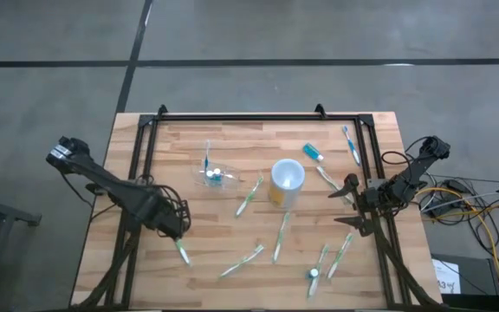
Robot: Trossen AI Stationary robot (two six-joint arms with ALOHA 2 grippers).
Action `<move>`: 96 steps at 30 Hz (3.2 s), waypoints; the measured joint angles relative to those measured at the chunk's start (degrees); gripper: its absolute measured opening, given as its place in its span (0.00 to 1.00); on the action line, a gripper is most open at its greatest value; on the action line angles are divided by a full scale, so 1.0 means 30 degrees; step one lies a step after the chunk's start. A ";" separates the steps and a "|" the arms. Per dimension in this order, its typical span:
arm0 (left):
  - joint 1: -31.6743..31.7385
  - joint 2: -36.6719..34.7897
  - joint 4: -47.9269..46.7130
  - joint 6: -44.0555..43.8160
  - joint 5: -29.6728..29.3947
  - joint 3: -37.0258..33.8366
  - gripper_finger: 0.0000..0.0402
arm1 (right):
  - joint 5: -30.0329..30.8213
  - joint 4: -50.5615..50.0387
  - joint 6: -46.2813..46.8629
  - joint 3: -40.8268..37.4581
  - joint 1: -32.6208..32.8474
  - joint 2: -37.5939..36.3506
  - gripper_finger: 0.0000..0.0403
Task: Pick & Place toothbrushing station
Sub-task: Put the green toothbrush into the right section of the transparent organizer
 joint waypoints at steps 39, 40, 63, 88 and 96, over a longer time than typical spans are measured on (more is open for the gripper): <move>-0.0143 -0.0206 0.9047 0.1957 0.0117 -0.7006 0.29 | -0.0001 -0.0007 0.0000 0.0006 0.0006 0.0000 0.86; -0.0143 -0.0199 0.9105 0.2122 0.0103 -0.6973 0.27 | -0.0007 -0.0001 0.0000 0.0001 0.0006 0.0000 0.86; -0.0135 -0.2104 1.0687 0.5089 -0.5467 -0.6952 0.05 | 0.0000 -0.0001 0.0000 0.0004 0.0004 0.0000 0.86; 0.2259 -0.4691 1.1174 1.8699 -1.4800 -0.2856 0.07 | -0.0004 0.0000 0.0000 0.0000 0.0002 0.0000 0.87; 0.3762 -0.4304 1.3698 2.4353 -1.6295 -0.1611 0.07 | -0.0004 -0.0004 0.0000 0.0007 0.0002 0.0000 0.86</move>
